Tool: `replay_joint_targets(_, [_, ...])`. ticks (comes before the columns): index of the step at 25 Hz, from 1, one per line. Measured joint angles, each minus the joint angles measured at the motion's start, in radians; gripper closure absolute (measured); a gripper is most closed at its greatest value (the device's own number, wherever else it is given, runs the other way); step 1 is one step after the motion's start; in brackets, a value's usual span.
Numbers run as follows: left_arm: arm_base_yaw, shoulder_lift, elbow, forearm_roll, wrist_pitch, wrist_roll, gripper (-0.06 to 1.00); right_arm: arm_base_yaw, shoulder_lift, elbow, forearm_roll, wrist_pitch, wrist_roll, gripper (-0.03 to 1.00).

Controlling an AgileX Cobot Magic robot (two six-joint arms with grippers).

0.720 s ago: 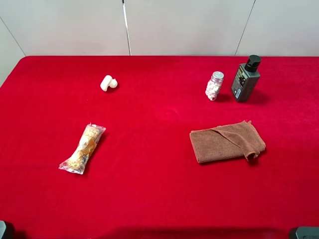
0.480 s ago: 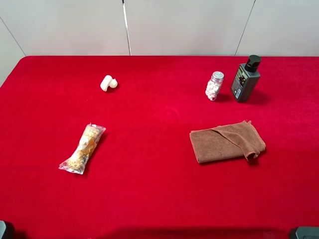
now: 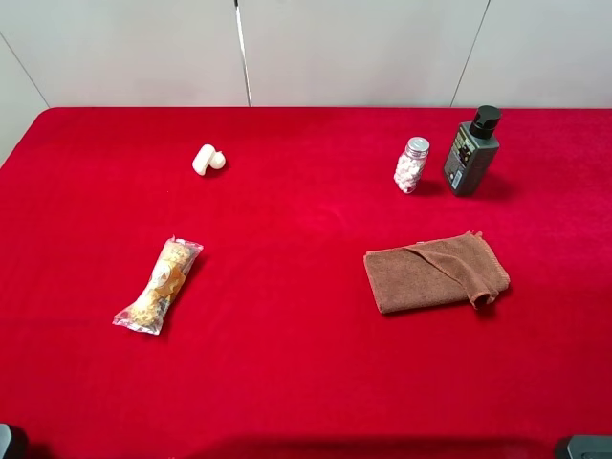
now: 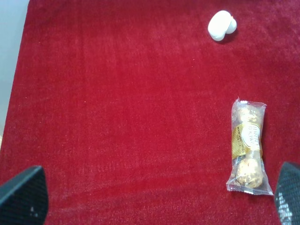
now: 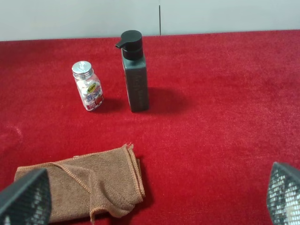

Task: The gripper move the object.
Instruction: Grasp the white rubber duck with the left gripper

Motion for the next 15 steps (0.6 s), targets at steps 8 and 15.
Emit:
replay_joint_targets(8, [0.000, 0.052, -0.020, 0.003, 0.014, -0.014, -0.01, 0.000, 0.000, 0.000, 0.000, 0.000, 0.000, 0.27])
replay_joint_targets(15, [0.000, 0.311, -0.083, 0.003, -0.007, -0.014, 0.00, 0.000, 0.000, 0.000, 0.000, 0.000, 0.000, 0.27])
